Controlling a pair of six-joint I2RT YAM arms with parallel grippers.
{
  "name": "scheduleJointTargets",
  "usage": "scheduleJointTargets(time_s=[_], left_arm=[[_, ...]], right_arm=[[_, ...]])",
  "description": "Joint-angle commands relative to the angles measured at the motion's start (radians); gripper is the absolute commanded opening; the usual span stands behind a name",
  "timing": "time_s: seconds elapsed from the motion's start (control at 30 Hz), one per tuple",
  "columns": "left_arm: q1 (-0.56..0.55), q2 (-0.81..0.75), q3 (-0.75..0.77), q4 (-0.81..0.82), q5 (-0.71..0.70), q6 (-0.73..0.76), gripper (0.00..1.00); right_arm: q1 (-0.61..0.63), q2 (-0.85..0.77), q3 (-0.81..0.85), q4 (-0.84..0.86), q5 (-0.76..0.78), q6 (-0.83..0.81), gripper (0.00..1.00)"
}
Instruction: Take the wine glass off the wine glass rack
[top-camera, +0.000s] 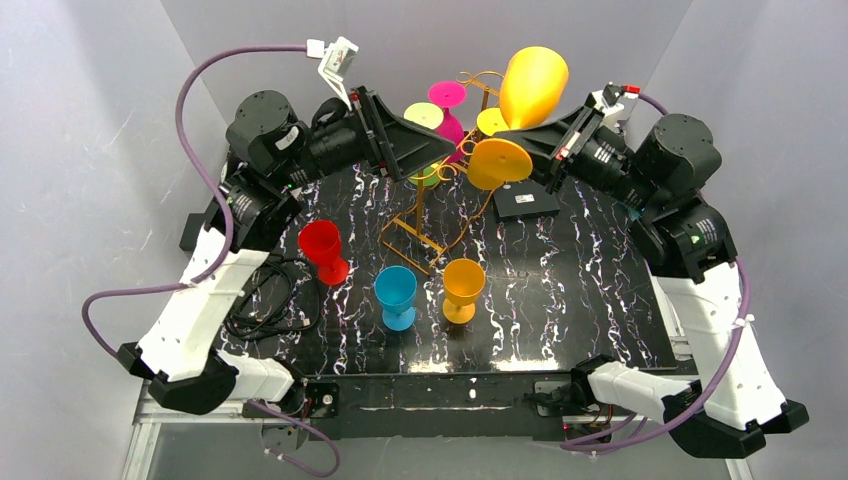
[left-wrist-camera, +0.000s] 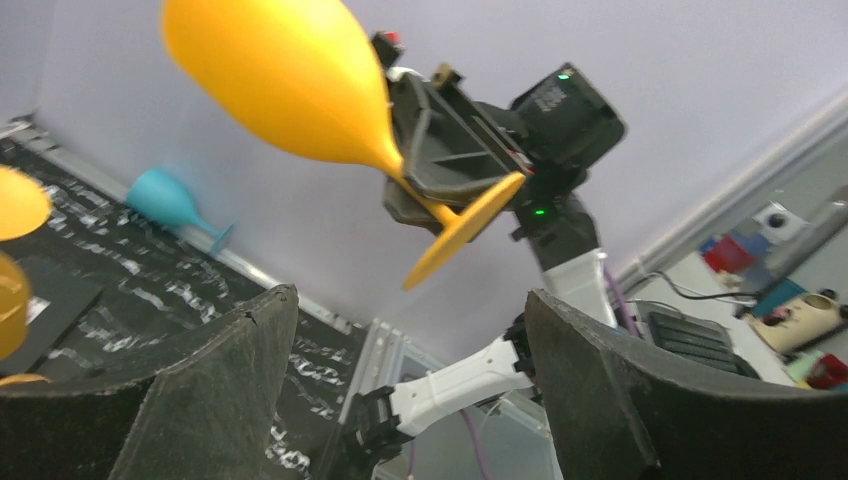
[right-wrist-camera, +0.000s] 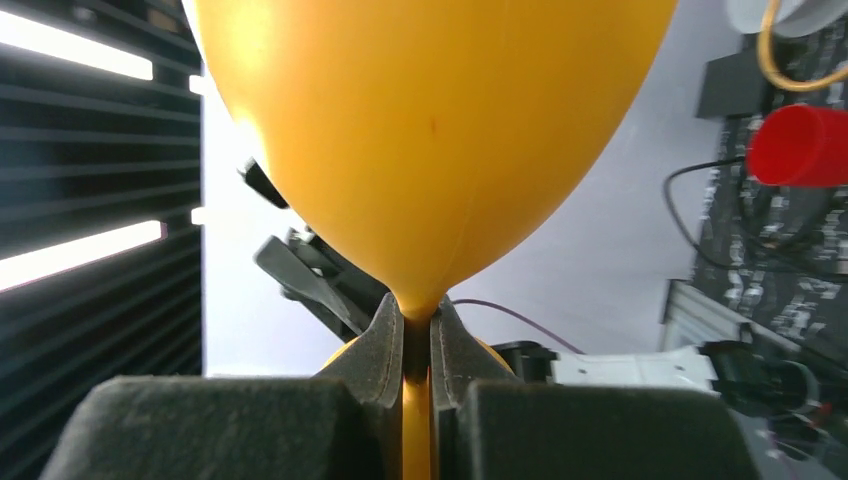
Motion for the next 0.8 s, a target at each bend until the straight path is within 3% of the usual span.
scheduleJointTargets(time_s=[0.0,0.13,0.27,0.57,0.77], left_arm=[[-0.003,-0.055,0.089,-0.157,-0.125,0.086,0.83],[-0.003,-0.061,0.135,-0.297,-0.212,0.092,0.83],[-0.003,-0.083,0.118,-0.321,-0.266,0.084,0.80],[-0.003,-0.074,0.189,-0.506,-0.301,0.098,0.76],[-0.004,0.006,0.328,-0.656,-0.279,0.113,0.66]], right_arm=[[-0.002,-0.027,0.051,-0.125,-0.011,-0.228,0.01],[-0.003,-0.015,0.107,-0.245,-0.006,-0.411,0.01],[-0.002,-0.011,0.137,-0.366,0.017,-0.583,0.01],[-0.003,-0.018,0.131,-0.461,0.033,-0.828,0.01],[-0.002,-0.015,0.161,-0.514,0.031,-0.999,0.01]])
